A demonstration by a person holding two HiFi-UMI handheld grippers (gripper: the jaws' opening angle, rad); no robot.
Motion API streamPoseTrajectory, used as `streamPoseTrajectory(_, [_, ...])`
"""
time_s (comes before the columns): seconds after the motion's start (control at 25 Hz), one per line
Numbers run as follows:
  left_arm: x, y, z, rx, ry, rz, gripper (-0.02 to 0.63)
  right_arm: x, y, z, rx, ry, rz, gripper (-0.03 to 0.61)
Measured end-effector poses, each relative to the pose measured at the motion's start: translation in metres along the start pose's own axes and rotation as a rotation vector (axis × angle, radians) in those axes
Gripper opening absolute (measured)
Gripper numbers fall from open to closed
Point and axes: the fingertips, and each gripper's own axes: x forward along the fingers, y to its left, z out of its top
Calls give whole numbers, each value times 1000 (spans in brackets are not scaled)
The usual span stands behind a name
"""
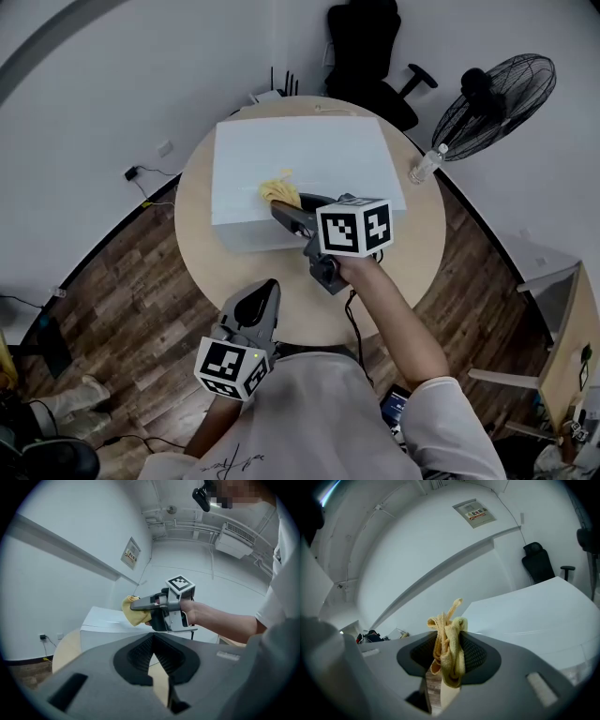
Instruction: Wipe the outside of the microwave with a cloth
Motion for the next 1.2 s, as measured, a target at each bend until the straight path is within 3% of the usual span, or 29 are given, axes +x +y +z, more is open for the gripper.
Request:
streamPoseTrajectory(0.48, [7, 24, 9, 6, -3, 57, -8, -69, -47, -12, 17, -92, -107, 144])
streamPoseTrajectory(0.8, [3, 41, 5, 5, 8, 84, -8, -96, -53, -33, -16, -108, -157, 144])
streamPoseTrajectory(1.2, [4, 39, -7, -10, 37, 72, -8, -131, -58, -78, 32, -115, -212, 144])
